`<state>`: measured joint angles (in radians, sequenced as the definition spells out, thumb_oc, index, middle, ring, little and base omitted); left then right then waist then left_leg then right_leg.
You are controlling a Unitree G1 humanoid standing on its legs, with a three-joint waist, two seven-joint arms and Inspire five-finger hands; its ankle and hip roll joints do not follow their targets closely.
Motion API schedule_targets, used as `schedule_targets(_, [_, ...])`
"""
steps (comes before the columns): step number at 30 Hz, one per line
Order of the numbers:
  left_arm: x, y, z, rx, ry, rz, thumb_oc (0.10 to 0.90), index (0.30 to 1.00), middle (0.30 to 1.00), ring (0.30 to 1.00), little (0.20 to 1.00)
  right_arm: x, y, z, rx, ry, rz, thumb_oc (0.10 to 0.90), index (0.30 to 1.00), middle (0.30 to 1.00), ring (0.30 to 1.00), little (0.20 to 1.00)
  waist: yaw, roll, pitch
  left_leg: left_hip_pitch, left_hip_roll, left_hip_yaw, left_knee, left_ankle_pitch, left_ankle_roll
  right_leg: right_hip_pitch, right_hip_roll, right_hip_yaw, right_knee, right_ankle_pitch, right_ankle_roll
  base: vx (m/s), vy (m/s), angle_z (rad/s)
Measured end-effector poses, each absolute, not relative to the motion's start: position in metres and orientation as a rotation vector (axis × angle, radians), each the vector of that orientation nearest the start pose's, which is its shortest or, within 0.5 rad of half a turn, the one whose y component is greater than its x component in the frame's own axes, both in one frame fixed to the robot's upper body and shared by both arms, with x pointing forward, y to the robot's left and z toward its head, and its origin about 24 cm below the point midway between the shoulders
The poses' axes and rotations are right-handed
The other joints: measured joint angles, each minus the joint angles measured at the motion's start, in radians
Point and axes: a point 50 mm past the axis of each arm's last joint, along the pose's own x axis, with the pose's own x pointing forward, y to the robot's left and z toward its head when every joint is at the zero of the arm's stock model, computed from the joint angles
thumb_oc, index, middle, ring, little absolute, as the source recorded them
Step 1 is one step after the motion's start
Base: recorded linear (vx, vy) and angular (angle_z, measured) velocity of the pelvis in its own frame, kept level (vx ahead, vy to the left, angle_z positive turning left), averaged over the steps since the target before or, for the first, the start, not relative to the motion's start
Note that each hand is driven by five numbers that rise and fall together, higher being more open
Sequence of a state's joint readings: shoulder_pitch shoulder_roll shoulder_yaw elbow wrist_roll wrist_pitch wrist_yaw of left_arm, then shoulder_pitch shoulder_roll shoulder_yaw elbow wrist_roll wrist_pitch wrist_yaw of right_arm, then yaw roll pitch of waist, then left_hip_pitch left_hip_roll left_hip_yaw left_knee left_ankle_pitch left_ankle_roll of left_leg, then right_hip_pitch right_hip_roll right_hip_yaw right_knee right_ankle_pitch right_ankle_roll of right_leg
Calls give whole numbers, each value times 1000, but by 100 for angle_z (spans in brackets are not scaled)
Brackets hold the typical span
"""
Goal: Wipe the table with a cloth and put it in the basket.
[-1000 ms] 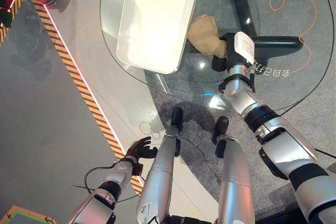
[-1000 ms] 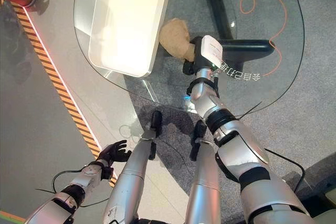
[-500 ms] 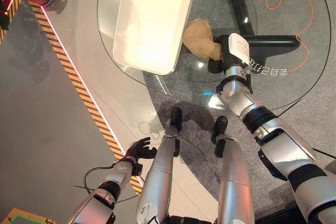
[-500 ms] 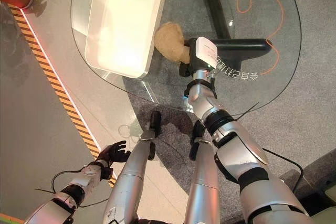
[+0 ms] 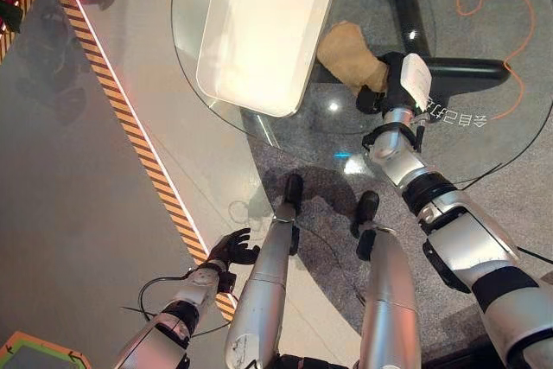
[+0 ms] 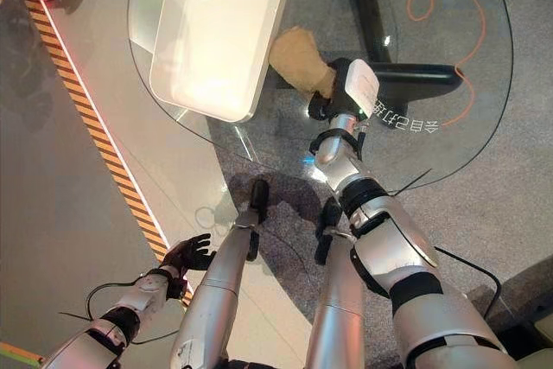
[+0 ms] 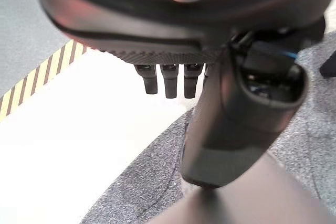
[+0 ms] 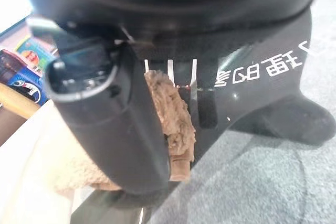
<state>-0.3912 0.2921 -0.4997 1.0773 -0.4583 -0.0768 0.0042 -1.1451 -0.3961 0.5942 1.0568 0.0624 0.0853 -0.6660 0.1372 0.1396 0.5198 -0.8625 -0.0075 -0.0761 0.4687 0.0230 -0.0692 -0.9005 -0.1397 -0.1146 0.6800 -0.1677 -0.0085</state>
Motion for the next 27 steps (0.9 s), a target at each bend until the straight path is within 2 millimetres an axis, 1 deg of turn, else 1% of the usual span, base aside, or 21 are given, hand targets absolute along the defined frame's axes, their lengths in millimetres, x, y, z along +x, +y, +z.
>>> schedule_targets(4, [259, 186, -85, 170, 691, -120, 800, 900, 900, 900, 900, 415, -186, 197, -713, -197, -556, 100, 300, 300, 300, 200, 1, 0, 0, -12, -7, 1, 5, 0, 4, -8, -3, 8, -2, 5, 9, 2, -2, 1])
schedule_targets(8, [261, 185, -83, 161, 681, -124, 800, 900, 900, 900, 900, 414, -206, 204, -674, -188, -616, 100, 300, 300, 300, 200, 2, -3, 2, -17, -18, 5, 4, 4, 13, -11, -8, 12, -5, 9, 15, 3, -3, 2])
schedule_targets(11, [262, 186, -82, 154, 677, -120, 800, 900, 900, 900, 900, 411, -223, 209, -632, -179, -680, 100, 300, 300, 300, 200, -1, -11, 7, -19, -22, 10, 4, 6, 22, -12, -11, 16, -11, 12, 21, 0, 0, 0])
schedule_targets(15, [262, 188, -81, 157, 676, -117, 800, 900, 900, 900, 900, 408, -237, 215, -619, -184, -732, 100, 300, 300, 300, 200, -3, -20, 13, -27, -23, 10, 8, 5, 27, -13, -11, 15, -20, 18, 24, 0, 0, 0])
schedule_targets(16, [262, 188, -81, 158, 675, -117, 800, 900, 900, 900, 900, 408, -239, 216, -607, -183, -744, 100, 300, 300, 300, 200, -3, -23, 15, -27, -23, 11, 8, 4, 27, -13, -11, 16, -21, 20, 21, 0, 0, 0])
schedule_targets(18, [264, 191, -78, 163, 667, -117, 800, 900, 900, 900, 900, 405, -249, 217, -542, -166, -804, 100, 300, 300, 300, 200, -4, -32, 20, -29, -25, 11, 9, 3, 30, -13, -12, 16, -24, 26, 28, 0, 0, 0])
schedule_targets(20, [265, 192, -77, 166, 662, -117, 800, 900, 900, 900, 900, 403, -258, 218, -537, -151, -840, 100, 300, 300, 300, 200, -4, -34, 21, -30, -26, 12, 10, 1, 33, -10, -12, 17, -30, 28, 30, -5, -6, -2])
schedule_targets(22, [265, 193, -77, 168, 663, -115, 800, 900, 900, 900, 900, 398, -272, 217, -539, -124, -894, 100, 300, 300, 300, 200, -7, -35, 21, -30, -26, 14, 11, -2, 38, -4, -11, 18, -40, 34, 35, -6, -9, -4])
schedule_targets(23, [265, 193, -77, 168, 663, -115, 800, 900, 900, 900, 900, 398, -272, 217, -539, -124, -894, 100, 300, 300, 300, 200, -7, -35, 21, -30, -26, 14, 11, -2, 38, -4, -11, 18, -40, 34, 35, 0, 0, 0])
schedule_targets(24, [265, 193, -77, 168, 664, -114, 800, 900, 900, 900, 900, 394, -283, 217, -529, -97, -937, 100, 300, 300, 300, 200, -11, -35, 22, -30, -26, 15, 16, -5, 43, 0, -12, 18, -43, 35, 37, 0, 0, 0])
schedule_targets(27, [264, 196, -77, 172, 665, -110, 800, 900, 900, 900, 900, 386, -304, 213, -503, -40, -1024, 100, 300, 300, 300, 200, -23, -36, 22, -30, -27, 15, 20, -6, 45, 6, -12, 18, -51, 39, 41, 0, 0, 0])
